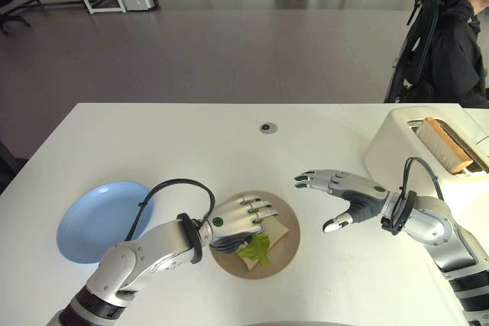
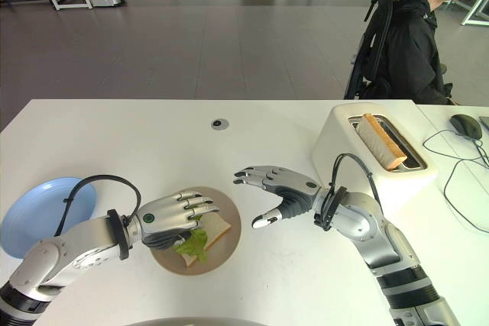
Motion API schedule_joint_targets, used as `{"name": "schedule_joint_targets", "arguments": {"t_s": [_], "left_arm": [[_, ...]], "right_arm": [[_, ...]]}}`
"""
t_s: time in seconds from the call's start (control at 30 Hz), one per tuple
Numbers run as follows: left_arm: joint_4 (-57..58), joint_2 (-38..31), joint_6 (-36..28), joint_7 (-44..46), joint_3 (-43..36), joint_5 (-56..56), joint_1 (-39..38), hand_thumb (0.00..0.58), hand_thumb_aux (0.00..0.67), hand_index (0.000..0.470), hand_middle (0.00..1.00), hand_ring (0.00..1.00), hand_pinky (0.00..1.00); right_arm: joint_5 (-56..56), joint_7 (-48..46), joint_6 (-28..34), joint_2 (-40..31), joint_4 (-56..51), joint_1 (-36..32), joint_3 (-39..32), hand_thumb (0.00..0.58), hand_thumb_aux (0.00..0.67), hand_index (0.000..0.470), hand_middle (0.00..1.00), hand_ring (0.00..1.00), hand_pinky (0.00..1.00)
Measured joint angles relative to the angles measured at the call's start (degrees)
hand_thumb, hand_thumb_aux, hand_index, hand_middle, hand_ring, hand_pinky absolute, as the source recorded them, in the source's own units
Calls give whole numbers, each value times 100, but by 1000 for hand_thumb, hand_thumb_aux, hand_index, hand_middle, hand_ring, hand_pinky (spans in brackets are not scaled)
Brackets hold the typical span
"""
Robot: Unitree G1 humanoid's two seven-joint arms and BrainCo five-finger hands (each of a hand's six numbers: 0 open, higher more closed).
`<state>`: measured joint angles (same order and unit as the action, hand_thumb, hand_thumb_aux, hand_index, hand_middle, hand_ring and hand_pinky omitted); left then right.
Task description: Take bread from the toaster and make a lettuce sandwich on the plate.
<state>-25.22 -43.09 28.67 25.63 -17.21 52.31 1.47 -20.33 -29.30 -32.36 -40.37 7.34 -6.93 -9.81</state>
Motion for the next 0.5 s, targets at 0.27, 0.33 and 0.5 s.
{"name": "schedule_joint_targets", "arguments": {"t_s": [0.27, 0.33, 0.5], "left_arm": [[430, 267, -34, -273, -187, 534, 269, 458, 363, 254, 0, 0, 0], [473, 364, -27, -325, -251, 563, 280, 116, 71, 50, 0, 0, 0], [481, 376, 11, -376, -254, 548, 279, 0, 0, 0, 0, 0, 0]], "right_arm": [[0, -12, 13, 17, 64, 1, -107, 0, 0, 0, 0, 0, 0], [0, -15, 13, 20, 71, 1, -129, 0, 0, 0, 0, 0, 0], [0, -36, 19, 22, 107, 3, -152, 0, 0, 0, 0, 0, 0]]}}
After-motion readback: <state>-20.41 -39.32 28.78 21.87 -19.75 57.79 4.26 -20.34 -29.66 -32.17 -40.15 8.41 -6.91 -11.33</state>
